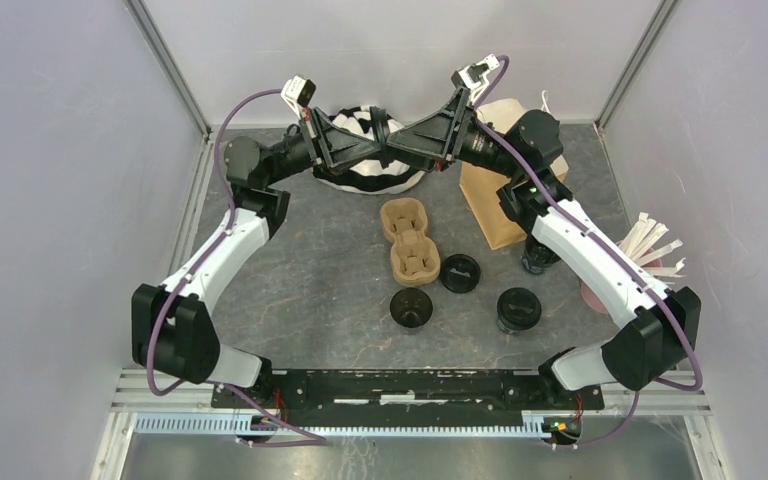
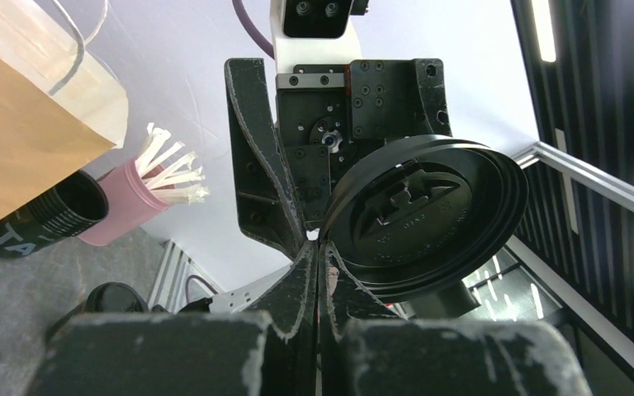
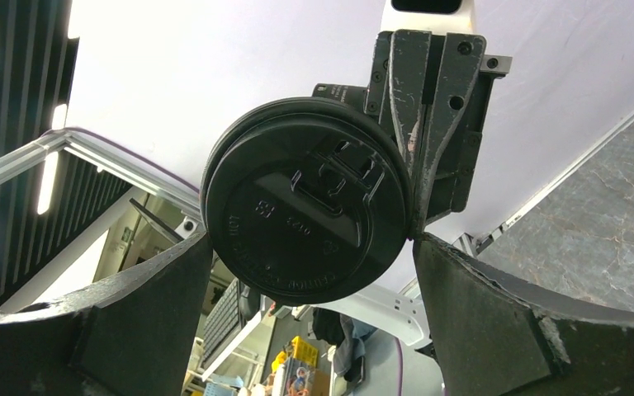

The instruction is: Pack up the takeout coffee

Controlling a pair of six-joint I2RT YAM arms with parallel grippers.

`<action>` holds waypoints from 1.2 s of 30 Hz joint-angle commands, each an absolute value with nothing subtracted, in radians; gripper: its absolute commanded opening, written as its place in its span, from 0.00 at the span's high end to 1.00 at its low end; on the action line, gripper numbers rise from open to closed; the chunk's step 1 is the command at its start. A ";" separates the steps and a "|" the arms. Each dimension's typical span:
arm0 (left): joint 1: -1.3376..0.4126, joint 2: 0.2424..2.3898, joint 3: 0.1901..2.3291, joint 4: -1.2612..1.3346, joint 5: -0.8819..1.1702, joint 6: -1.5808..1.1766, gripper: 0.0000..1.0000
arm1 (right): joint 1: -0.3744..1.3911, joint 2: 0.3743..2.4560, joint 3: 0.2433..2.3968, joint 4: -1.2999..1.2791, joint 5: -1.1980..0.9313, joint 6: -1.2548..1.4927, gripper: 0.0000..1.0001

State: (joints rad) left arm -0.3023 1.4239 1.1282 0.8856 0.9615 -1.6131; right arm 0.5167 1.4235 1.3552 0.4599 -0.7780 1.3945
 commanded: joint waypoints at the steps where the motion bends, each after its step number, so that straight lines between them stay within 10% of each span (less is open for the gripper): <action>1: -0.314 1.392 1.177 0.777 1.039 -1.463 0.98 | 0.527 1.420 1.387 0.520 -0.777 1.418 0.02; 17: -0.314 1.363 1.198 0.645 1.037 -1.363 0.98 | 0.527 1.409 1.350 0.569 -0.787 1.453 0.07; 31: -0.292 1.261 1.156 0.336 0.956 -1.145 0.40 | 0.505 1.355 1.273 0.581 -0.799 1.458 0.09; 36: -0.274 1.204 1.077 0.275 0.905 -1.143 0.46 | 0.487 1.317 1.186 0.570 -0.795 1.438 0.13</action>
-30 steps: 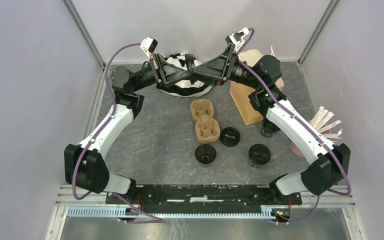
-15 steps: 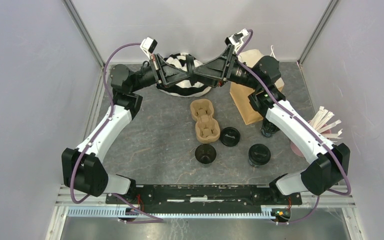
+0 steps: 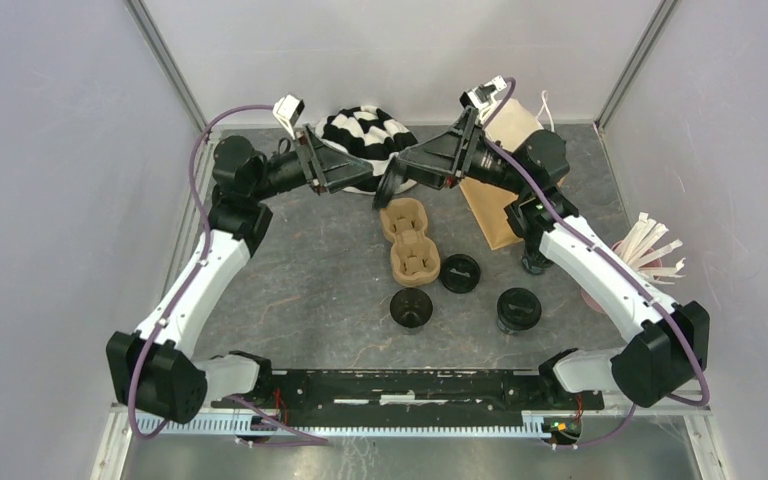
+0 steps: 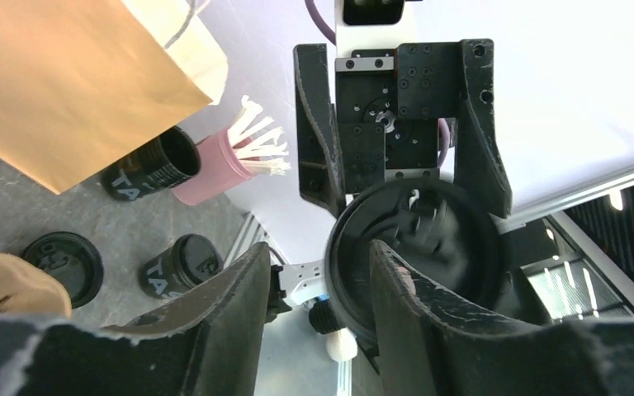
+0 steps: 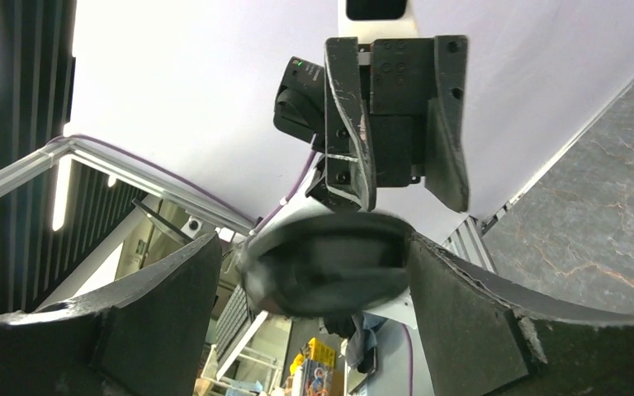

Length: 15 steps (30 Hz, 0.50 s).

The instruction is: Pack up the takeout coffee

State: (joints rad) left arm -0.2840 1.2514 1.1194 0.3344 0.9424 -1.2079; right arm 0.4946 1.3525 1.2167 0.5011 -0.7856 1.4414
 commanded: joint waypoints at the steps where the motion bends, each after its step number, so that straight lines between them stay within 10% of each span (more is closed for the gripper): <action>1: -0.275 1.208 1.070 0.303 0.909 -1.175 0.47 | 0.483 1.326 1.200 0.554 -0.805 1.425 0.14; 6: -0.272 1.173 1.060 0.211 0.847 -1.149 0.48 | 0.486 1.348 1.229 0.496 -0.791 1.379 0.15; 15: -0.265 1.250 1.311 -0.880 0.310 -0.587 0.17 | 0.481 1.369 1.309 -0.309 -0.584 0.626 0.15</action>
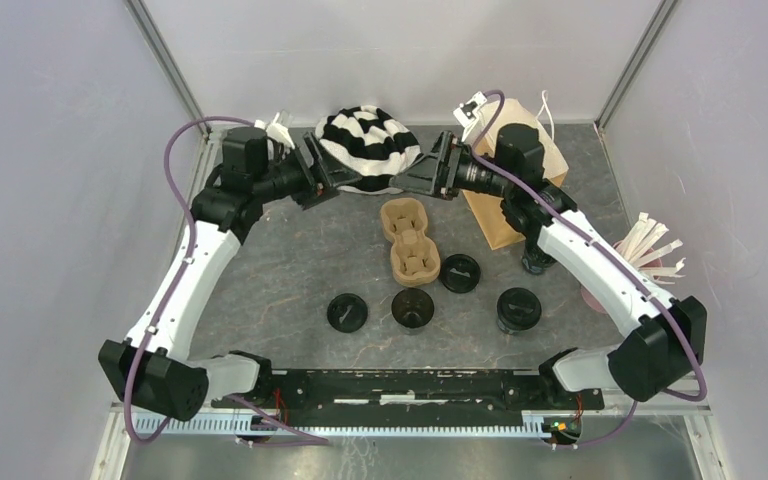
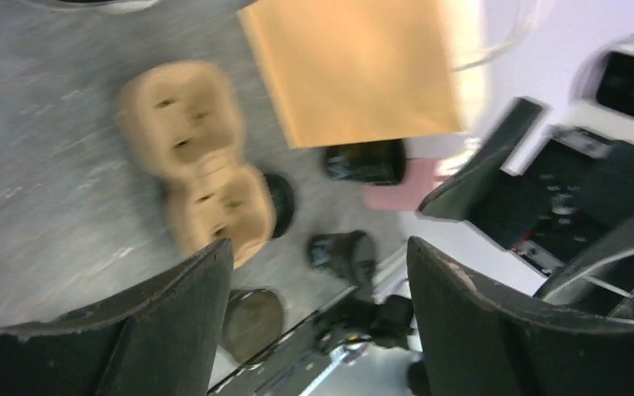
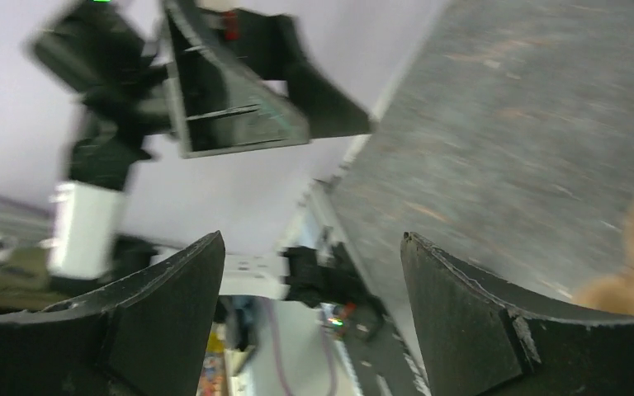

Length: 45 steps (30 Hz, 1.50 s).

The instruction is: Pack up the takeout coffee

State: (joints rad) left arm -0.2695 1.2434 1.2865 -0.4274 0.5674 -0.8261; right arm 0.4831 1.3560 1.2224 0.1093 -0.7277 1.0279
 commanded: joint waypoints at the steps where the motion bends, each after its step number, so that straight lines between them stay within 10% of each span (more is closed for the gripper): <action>1: -0.265 1.257 1.293 -0.937 0.292 -0.570 0.16 | 0.480 1.372 1.319 -0.370 -0.557 0.567 0.15; 11: -0.652 1.343 1.059 -0.927 0.156 -0.692 0.38 | 0.457 1.398 1.413 -0.638 -0.455 0.317 0.13; 45: -0.785 1.823 1.179 -0.931 -0.173 -0.909 0.71 | 0.413 1.290 1.283 -0.642 -0.519 0.220 0.16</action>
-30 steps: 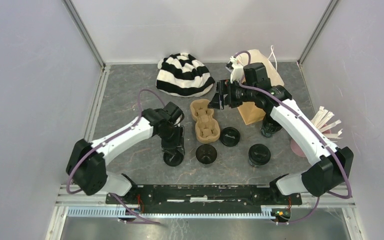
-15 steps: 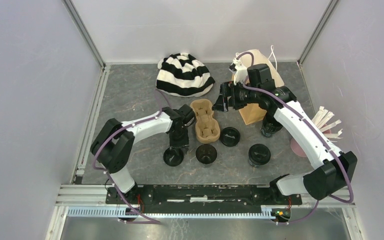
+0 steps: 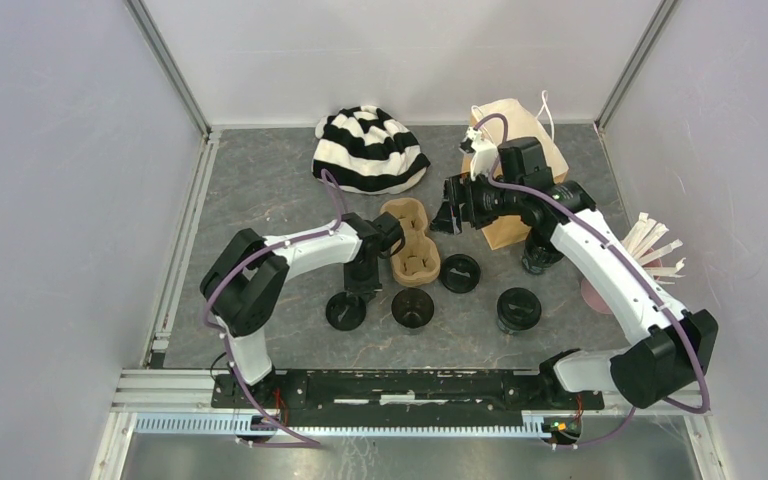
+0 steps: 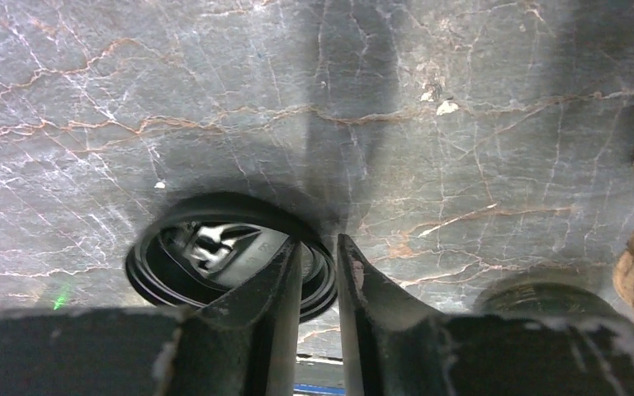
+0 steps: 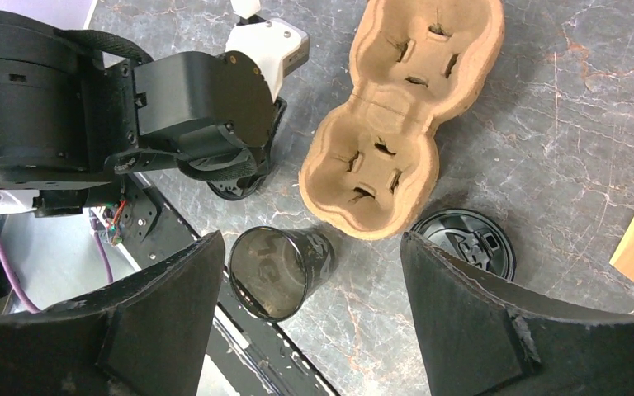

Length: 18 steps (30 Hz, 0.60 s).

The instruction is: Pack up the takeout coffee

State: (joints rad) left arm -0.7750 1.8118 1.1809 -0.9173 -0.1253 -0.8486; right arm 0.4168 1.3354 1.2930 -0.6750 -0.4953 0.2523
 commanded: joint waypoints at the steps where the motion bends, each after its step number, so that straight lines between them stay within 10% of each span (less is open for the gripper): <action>1: -0.786 1.828 1.179 -0.928 -0.175 -0.909 0.76 | 0.413 1.288 1.279 -0.644 -0.517 0.220 0.16; 7: -0.784 1.788 1.245 -0.934 -0.210 -0.852 0.98 | 0.413 1.255 1.243 -0.655 -0.489 0.200 0.16; 18: -0.725 1.498 1.509 -0.918 -0.119 -0.736 0.98 | 0.414 1.225 1.267 -0.671 -0.447 0.196 0.15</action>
